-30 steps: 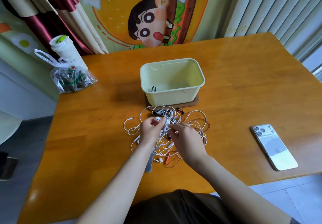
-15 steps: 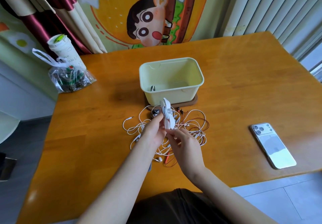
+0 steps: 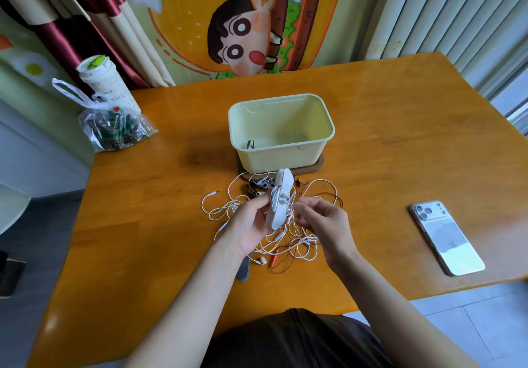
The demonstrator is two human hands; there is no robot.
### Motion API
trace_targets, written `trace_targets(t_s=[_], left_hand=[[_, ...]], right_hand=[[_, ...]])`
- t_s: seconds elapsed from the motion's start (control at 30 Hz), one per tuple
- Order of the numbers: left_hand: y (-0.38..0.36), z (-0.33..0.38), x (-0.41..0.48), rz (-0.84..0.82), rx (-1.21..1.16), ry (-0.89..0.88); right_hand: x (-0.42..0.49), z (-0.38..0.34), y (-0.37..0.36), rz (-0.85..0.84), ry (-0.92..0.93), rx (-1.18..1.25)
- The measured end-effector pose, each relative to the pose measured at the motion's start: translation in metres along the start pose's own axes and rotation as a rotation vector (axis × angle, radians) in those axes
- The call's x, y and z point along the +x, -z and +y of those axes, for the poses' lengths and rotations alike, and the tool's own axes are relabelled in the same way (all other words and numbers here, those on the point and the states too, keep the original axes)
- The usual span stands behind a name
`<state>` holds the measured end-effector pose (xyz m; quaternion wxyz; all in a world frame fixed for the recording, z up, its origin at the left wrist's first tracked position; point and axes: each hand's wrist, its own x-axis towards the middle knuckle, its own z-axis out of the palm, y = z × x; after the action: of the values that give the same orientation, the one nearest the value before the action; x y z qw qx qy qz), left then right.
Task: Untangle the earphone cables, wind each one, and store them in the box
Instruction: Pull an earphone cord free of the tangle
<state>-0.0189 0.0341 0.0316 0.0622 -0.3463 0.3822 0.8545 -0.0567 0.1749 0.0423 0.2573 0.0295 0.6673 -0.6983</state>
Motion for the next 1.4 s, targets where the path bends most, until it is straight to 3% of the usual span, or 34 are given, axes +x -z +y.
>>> trace_targets(t_s=[0.3,0.43,0.77,1.03,1.27,1.4], left_hand=[[-0.01,-0.001,-0.007,0.018,-0.05,0.024],[-0.015,-0.001,-0.009,0.031,-0.094,0.031],[-0.027,-0.001,-0.015,-0.016,-0.217,0.087],[-0.029,0.002,-0.017,-0.011,-0.328,0.097],[-0.032,0.002,-0.019,0.026,-0.265,0.081],[-0.032,0.002,-0.019,0.06,-0.23,0.068]], right_hand=[[0.001,-0.003,-0.015,0.079,-0.034,0.264],[0.0,-0.005,-0.018,0.12,0.036,0.29],[0.001,-0.003,-0.021,0.198,0.462,-0.184],[0.005,-0.013,-0.019,0.241,0.5,-0.147],[0.012,-0.001,-0.02,0.217,0.705,-0.548],[0.012,-0.002,-0.019,0.212,0.782,-0.608]])
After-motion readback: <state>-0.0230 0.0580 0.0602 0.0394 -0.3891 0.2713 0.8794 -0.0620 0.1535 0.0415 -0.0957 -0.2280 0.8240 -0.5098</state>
